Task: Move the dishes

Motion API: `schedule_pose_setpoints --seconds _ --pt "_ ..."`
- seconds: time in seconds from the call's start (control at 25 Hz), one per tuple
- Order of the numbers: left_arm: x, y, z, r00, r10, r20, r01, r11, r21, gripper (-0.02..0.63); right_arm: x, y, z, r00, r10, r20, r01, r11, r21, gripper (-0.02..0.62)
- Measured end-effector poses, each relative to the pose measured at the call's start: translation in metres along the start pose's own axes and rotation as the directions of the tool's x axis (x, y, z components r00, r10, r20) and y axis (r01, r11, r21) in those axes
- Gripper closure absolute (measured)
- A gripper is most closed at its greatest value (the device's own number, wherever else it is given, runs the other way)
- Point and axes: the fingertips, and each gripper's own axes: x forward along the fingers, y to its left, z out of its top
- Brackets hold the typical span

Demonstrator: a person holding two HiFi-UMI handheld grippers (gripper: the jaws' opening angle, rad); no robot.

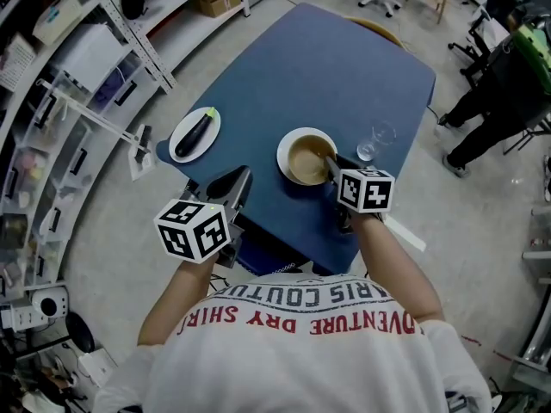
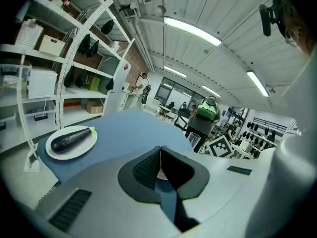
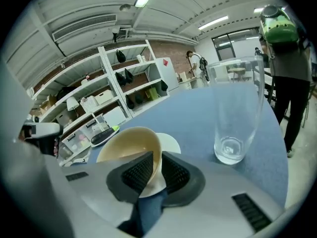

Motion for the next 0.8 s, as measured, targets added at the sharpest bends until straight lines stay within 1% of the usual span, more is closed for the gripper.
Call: schedule_pose_setpoints --seconds 0.2,0.32,0.4,0.48,0.8 --pt "0.004 0.001 -0.002 1.0 0.0 -0.013 0.0 1.0 0.015 0.578 -0.001 0.005 0.006 0.999 0.041 0.026 -0.042 0.998 0.049 0.561" --pt "0.006 0.003 -0.001 1.0 0.012 -0.013 -0.012 0.999 0.034 0.578 -0.001 0.009 0.011 0.998 0.056 0.027 -0.057 0.998 0.037 0.565" --pt "0.006 0.004 0.0 1.0 0.011 -0.009 -0.011 0.999 0.032 0.578 -0.003 0.011 0.012 0.998 0.058 0.023 -0.059 0.998 0.029 0.565" --pt "0.006 0.003 0.001 1.0 0.011 -0.004 -0.01 0.999 0.033 0.578 -0.007 0.014 0.013 0.997 0.077 0.026 -0.078 0.996 0.03 0.565" --pt "0.01 0.001 0.002 1.0 0.001 0.004 -0.002 0.999 0.032 0.578 -0.035 0.02 0.038 0.99 0.115 0.081 -0.118 0.993 0.022 0.565"
